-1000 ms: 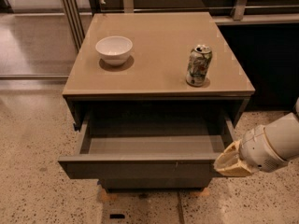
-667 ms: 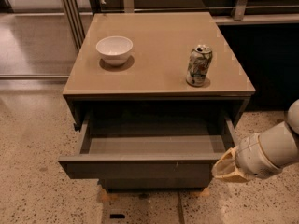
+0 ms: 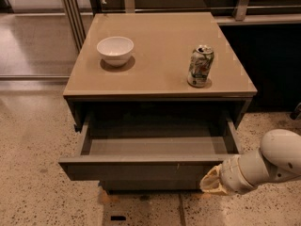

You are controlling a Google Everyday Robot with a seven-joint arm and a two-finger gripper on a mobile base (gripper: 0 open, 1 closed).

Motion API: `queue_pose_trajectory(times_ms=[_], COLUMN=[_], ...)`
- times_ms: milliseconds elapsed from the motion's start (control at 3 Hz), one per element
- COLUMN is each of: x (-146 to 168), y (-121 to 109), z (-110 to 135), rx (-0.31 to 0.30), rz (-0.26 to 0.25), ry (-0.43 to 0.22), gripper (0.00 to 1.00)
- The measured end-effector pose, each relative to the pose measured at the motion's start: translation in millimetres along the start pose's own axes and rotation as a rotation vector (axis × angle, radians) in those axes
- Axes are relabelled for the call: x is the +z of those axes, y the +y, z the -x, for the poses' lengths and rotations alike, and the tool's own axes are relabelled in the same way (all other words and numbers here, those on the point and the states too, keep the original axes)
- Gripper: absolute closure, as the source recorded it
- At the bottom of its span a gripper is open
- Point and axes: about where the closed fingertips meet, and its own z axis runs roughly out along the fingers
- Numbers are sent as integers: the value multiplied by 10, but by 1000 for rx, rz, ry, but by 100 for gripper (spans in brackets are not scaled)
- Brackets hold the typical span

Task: Close top drawer

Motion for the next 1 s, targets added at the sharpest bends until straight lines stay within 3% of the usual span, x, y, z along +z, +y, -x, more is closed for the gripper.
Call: queue_pose_trajectory(times_ms=[333, 1000], x=[7, 15], y=[-3, -271], z=[-4, 24], rx=[-1, -98], rz=[0, -126], ry=[0, -3], gripper=[100, 100])
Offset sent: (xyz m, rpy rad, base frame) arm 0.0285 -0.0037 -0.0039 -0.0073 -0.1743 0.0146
